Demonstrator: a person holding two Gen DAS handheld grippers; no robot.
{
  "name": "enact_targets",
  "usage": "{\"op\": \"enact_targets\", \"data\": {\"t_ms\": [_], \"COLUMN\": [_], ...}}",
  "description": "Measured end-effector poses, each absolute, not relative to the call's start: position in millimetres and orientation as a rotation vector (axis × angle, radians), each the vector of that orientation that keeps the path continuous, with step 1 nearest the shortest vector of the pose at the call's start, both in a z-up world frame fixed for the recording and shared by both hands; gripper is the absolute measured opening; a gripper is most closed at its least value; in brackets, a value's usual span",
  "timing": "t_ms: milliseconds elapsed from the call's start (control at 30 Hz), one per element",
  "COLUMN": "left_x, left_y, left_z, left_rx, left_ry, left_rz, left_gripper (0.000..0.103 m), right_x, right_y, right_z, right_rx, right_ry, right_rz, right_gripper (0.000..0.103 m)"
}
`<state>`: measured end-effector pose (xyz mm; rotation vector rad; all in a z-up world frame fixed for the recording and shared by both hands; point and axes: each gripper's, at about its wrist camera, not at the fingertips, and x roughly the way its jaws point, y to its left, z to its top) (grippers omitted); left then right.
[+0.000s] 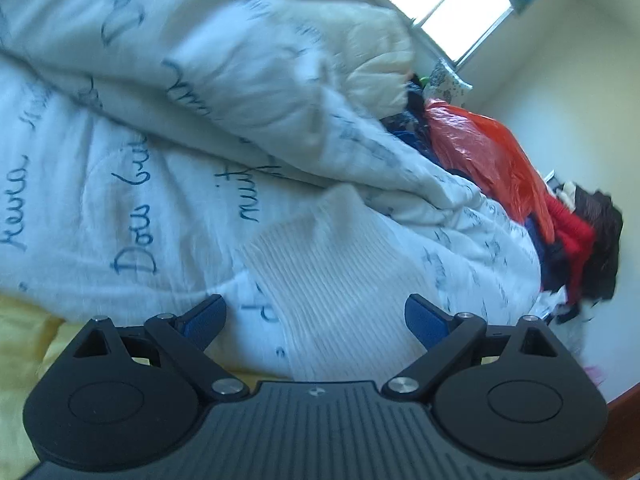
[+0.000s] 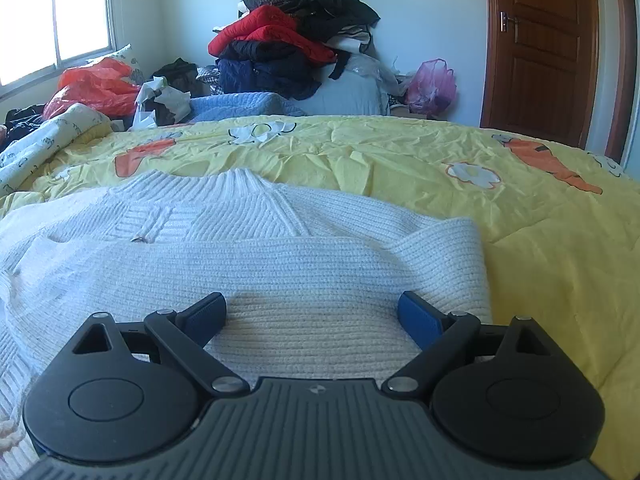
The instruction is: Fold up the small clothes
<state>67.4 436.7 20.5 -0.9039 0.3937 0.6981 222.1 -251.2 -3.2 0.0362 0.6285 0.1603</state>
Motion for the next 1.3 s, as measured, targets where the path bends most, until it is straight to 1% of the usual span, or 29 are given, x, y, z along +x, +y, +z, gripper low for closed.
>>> {"op": "enact_targets", "data": {"t_ms": [167,200,233,267,300,367,433,500,533,567,633,767,867,967,1033,1133,1267,1300], "left_x": [64,64,63,61,59,53,54,55,58,59,64,85,101,112,119,128,138,140], "left_y": [443,443,449,455,457,463,463,460,460,457,448,400,338,266,212,135,74,66], "left_z": [13,11,9,7,5,2,3,6,8,11,19,54,84,97,92,66,20,9], "left_rx": [-0.924,-0.928,-0.945,-0.967,-0.999,-1.052,-1.033,-1.0,-0.985,-0.964,-0.896,-0.614,-0.461,-0.429,-0.409,-0.357,-0.249,-0.212], "left_ry": [0.381,0.379,0.37,0.359,0.355,0.354,0.368,0.379,0.386,0.394,0.406,0.376,0.313,0.283,0.298,0.398,0.571,0.607], "left_rz": [0.666,0.649,0.631,0.614,0.577,0.531,0.535,0.55,0.561,0.575,0.611,0.648,0.549,0.36,0.232,0.058,-0.04,-0.025], "left_gripper": [0.096,0.096,0.092,0.072,0.048,0.034,0.031,0.018,0.015,0.011,0.009,0.008,0.008,0.008,0.008,0.008,0.01,0.013], "right_x": [222,222,222,222,222,222,222,222,222,222,222,222,222,221,221,221,220,220], "right_y": [-251,-252,-252,-251,-251,-251,-251,-251,-252,-252,-251,-252,-253,-253,-253,-253,-253,-253], "right_z": [-3,-3,-4,-3,-3,-3,-3,-3,-3,-3,-3,-3,-3,-3,-3,-3,-2,-2], "right_rx": [0.028,0.027,0.026,0.027,0.027,0.027,0.028,0.028,0.028,0.028,0.029,0.036,0.041,0.044,0.044,0.046,0.05,0.05], "right_ry": [0.628,0.628,0.628,0.628,0.628,0.628,0.628,0.628,0.628,0.628,0.628,0.627,0.626,0.625,0.625,0.625,0.624,0.624], "right_rz": [0.157,0.158,0.158,0.159,0.158,0.158,0.159,0.159,0.159,0.159,0.16,0.163,0.166,0.166,0.165,0.167,0.167,0.167], "right_gripper": [0.093,0.093,0.093,0.093,0.093,0.093,0.093,0.093,0.093,0.093,0.093,0.093,0.093,0.093,0.093,0.093,0.093,0.093]}}
